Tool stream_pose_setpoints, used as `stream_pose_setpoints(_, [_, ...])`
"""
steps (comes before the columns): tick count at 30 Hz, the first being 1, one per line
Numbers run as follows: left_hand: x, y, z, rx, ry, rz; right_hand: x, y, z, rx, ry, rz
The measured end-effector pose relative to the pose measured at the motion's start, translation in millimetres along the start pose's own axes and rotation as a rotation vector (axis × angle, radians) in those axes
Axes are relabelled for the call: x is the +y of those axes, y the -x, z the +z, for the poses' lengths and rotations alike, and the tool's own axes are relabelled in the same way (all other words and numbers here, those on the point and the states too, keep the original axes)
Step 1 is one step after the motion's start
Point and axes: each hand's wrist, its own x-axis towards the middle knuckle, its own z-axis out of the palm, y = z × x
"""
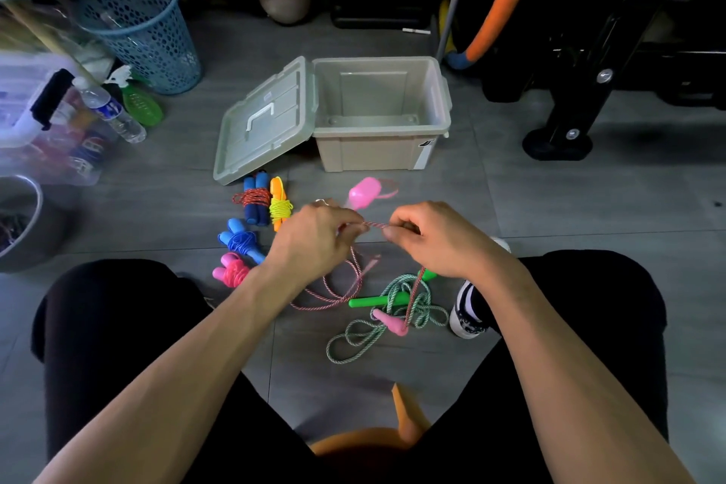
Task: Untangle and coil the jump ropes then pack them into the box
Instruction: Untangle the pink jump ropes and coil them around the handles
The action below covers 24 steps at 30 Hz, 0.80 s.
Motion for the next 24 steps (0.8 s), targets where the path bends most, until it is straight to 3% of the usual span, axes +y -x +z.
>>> stream_pose_setpoints(6, [-27.9,-7.1,-9.7,-0.111,-0.219,-0.395,2.3,1.7,-4.7,0.025,0.008,0.011])
stream_pose_setpoints(15, [-47.2,-9.3,-9.9,-0.195,-0.336,-0.547,10.0,3.2,-10.9,0.100,-0.052,0.050])
stream_pose_setpoints(19, [-38.9,-4.3,-6.0,-0.288,-0.117,-0.451,9.2,3.8,-7.6,0.094,-0.063,0.021])
stream_pose_setpoints(24, [-1.0,-0.9,1.7,-0.226,0.196,0.005,7.3,2.4,-2.0,0.051,-0.034,0.007])
